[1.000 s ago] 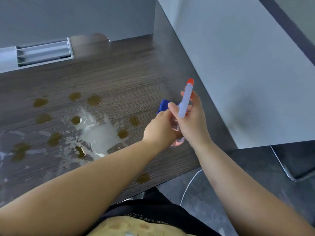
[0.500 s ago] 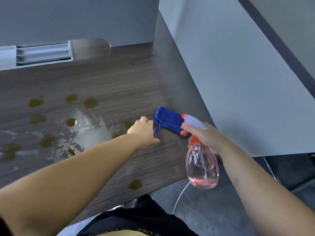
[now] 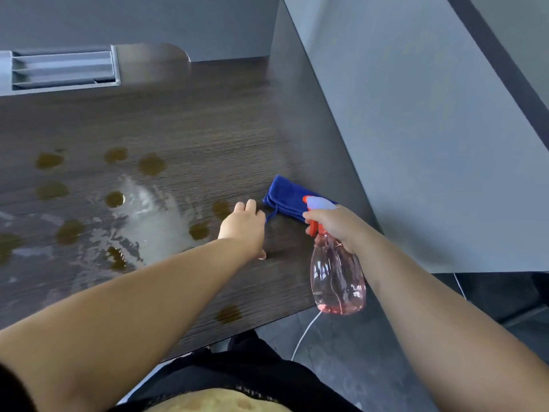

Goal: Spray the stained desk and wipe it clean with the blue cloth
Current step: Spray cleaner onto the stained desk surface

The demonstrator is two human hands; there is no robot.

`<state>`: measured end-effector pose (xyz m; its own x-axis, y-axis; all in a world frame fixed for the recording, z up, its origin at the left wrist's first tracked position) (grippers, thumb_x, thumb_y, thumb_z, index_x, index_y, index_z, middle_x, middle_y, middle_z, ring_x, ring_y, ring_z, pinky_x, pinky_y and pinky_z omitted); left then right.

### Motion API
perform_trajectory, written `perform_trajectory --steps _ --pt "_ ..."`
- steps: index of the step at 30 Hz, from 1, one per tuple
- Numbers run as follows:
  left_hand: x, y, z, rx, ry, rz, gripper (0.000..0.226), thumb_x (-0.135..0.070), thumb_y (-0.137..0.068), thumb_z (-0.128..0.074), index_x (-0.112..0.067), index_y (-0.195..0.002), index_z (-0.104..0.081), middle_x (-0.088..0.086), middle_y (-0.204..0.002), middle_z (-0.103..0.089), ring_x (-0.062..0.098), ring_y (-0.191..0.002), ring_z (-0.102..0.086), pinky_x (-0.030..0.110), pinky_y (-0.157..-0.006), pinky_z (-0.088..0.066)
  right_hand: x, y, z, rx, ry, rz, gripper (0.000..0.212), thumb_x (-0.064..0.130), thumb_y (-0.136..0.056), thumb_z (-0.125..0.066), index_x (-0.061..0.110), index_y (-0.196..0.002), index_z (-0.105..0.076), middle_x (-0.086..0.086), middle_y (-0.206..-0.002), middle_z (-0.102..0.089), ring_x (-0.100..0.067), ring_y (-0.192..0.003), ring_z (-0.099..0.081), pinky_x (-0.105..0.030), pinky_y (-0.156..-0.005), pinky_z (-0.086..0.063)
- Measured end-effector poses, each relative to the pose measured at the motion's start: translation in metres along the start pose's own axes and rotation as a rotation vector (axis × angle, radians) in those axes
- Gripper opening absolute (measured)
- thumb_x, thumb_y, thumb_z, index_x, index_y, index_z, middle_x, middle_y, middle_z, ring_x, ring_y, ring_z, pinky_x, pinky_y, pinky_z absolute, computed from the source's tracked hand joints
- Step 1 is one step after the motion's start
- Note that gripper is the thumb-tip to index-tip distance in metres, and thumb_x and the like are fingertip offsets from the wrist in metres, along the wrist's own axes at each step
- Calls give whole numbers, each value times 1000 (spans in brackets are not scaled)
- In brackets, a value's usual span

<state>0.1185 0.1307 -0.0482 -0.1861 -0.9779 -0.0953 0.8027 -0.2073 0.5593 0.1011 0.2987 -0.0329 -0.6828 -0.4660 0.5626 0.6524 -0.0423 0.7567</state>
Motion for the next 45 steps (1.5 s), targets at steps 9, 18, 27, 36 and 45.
perform_trajectory --steps 9,18,27,36,45 --pt "0 -3 -1 24 36 30 80 -47 -72 -75 -11 -133 -39 6 -132 -32 24 -123 -33 32 -80 -48 -17 2 23 -51 30 -39 21 24 -88 -59 24 -109 -57 -13 -88 -66 -18 -64 -56 -28 -64 -47" --pt "-3 -5 -2 32 8 28 80 -48 -73 -75 -11 -134 -39 6 -132 -32 24 -123 -32 33 -82 -49 -40 10 36 -60 -6 -76 42 24 -87 -62 21 -127 -51 -12 -89 -64 -18 -69 -57 -28 -58 -49" --pt "-4 -5 -1 41 -16 25 83 -48 -73 -74 -9 -136 -37 7 -133 -32 25 -124 -33 33 -85 -50 -26 18 35 -74 64 -18 43 27 -87 -59 19 -129 -52 -11 -84 -61 -17 -63 -52 -28 -62 -47" --pt "-4 -6 -4 53 -35 30 90 -49 -73 -73 -8 -142 -31 7 -136 -31 25 -126 -31 34 -88 -49 2 19 6 23 156 42 31 30 -90 -54 30 -121 -52 -9 -90 -60 -13 -65 -49 -25 -60 -39" --pt "-2 -4 -3 34 -14 33 88 -46 -74 -74 -8 -141 -32 7 -135 -32 24 -126 -32 33 -85 -49 -19 17 23 -41 65 -16 42 26 -91 -56 24 -133 -47 -6 -92 -60 -11 -64 -54 -21 -60 -45"
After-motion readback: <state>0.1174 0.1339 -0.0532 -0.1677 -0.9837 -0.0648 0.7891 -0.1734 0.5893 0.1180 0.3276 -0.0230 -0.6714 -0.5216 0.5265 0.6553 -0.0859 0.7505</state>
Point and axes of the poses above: each hand's wrist, its own y-axis away from the middle knuckle, its own z-axis out of the back of the hand, x = y × z, the point moved 4 cm from there along -y, towards the middle knuckle
